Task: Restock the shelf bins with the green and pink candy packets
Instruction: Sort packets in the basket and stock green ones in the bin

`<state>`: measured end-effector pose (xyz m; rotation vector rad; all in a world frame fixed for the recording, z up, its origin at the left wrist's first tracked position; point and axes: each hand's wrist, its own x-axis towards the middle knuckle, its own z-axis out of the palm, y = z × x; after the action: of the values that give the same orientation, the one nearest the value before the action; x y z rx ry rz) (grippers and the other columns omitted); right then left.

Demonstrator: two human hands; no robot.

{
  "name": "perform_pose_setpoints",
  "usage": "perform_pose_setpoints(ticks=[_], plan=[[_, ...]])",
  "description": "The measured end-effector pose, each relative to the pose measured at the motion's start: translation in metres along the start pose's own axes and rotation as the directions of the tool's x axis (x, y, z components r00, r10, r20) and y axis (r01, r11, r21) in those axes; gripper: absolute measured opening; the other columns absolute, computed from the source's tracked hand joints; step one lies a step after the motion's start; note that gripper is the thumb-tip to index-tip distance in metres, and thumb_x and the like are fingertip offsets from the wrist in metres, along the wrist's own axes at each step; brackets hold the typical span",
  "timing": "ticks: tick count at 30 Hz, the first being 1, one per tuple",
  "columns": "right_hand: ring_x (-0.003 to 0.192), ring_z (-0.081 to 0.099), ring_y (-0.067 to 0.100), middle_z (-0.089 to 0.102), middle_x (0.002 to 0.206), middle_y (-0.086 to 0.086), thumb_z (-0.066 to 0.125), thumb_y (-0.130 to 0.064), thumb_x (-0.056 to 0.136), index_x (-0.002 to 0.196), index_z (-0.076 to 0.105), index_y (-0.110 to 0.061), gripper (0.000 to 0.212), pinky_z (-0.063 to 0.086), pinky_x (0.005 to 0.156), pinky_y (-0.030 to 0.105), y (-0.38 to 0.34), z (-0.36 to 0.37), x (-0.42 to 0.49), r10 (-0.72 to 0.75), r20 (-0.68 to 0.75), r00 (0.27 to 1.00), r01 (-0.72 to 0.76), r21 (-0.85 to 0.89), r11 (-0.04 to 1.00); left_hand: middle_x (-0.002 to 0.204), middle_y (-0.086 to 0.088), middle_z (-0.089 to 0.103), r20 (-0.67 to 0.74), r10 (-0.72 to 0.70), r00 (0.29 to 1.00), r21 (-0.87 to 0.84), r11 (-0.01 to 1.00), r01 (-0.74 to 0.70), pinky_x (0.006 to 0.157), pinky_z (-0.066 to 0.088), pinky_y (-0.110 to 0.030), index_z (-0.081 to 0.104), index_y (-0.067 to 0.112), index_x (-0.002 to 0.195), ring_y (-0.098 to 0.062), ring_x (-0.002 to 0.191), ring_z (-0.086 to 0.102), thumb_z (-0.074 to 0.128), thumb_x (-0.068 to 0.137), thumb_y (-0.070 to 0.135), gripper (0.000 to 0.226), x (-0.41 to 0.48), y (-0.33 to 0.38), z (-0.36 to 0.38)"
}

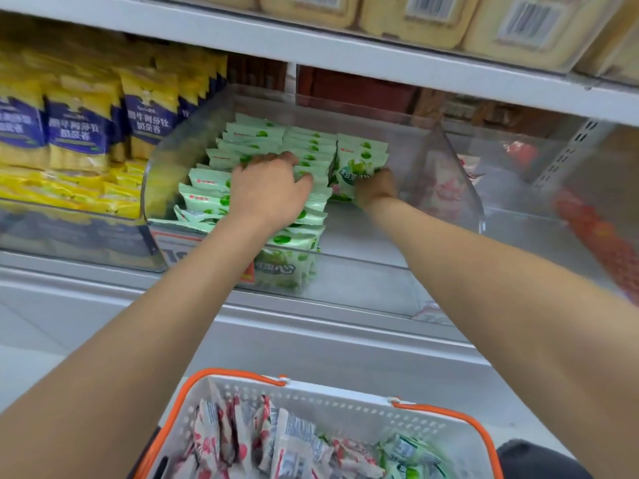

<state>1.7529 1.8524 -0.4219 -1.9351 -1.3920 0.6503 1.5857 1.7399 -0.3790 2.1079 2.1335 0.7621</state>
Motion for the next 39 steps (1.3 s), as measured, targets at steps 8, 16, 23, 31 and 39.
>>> perform_pose_setpoints(ticks=[8, 16, 23, 31, 39], plan=[[0.122, 0.055, 0.027, 0.058, 0.132, 0.009, 0.061, -0.019, 0.092, 0.133, 0.051, -0.009, 0.043, 0.046, 0.098, 0.032, 0.004, -0.005, -0.008, -0.061, 0.042, 0.997, 0.059, 0.038, 0.998, 0.13, -0.006, 0.059, 0.004, -0.004, 1.0, -0.025, 1.0, 0.004, 0.1, 0.033, -0.038, 0.05, 0.023, 0.138, -0.027, 0.124, 0.05, 0.042, 0.098, 0.043, 0.045, -0.001, 0.0, -0.001], [0.13, 0.046, 0.032, 0.046, 0.141, 0.016, 0.06, -0.009, 0.091, 0.14, 0.037, 0.002, 0.055, 0.044, 0.102, 0.035, -0.023, -0.065, -0.07, -0.09, 0.048, 0.995, 0.098, -0.237, 0.967, 0.092, -0.004, 0.071, -0.081, -0.073, 0.994, -0.198, 0.979, 0.055, 0.079, 0.052, -0.037, 0.066, 0.019, 0.116, -0.023, 0.072, 0.061, 0.049, 0.094, 0.025, 0.029, -0.024, 0.017, -0.034], [0.091, 0.06, 0.015, 0.068, 0.104, 0.005, 0.054, 0.0, 0.084, 0.104, 0.072, -0.009, 0.028, 0.044, 0.085, 0.022, 0.002, -0.117, -0.183, -0.608, 0.072, 0.791, 0.612, -0.091, 0.786, 0.08, 0.001, 0.067, -0.013, -0.103, 0.995, -0.334, 0.938, 0.093, 0.067, 0.052, -0.035, 0.064, 0.023, 0.082, -0.024, 0.076, 0.062, 0.052, 0.09, 0.026, 0.014, -0.11, 0.059, -0.049], [0.098, 0.063, 0.024, 0.07, 0.107, 0.009, 0.053, -0.002, 0.088, 0.105, 0.072, -0.008, 0.026, 0.044, 0.082, 0.024, 0.146, -0.084, -0.262, -0.365, 0.602, 0.71, 0.564, -0.175, 0.807, 0.098, -0.008, 0.068, 0.542, -0.076, 0.837, -0.233, 0.943, 0.236, 0.068, 0.044, -0.029, 0.063, 0.016, 0.095, -0.02, 0.079, 0.058, 0.057, 0.09, 0.016, 0.008, -0.232, 0.033, 0.03], [0.12, 0.054, 0.027, 0.051, 0.141, 0.013, 0.058, -0.01, 0.091, 0.139, 0.048, -0.005, 0.05, 0.044, 0.09, 0.029, 0.289, -0.04, -0.304, 0.218, 0.763, 0.609, 0.354, -0.507, 0.786, 0.118, 0.0, 0.061, 0.758, 0.045, 0.651, -0.077, 0.997, 0.021, 0.083, 0.043, -0.027, 0.066, 0.014, 0.111, -0.012, 0.093, 0.05, 0.051, 0.094, 0.018, 0.023, -0.261, 0.02, 0.074]])
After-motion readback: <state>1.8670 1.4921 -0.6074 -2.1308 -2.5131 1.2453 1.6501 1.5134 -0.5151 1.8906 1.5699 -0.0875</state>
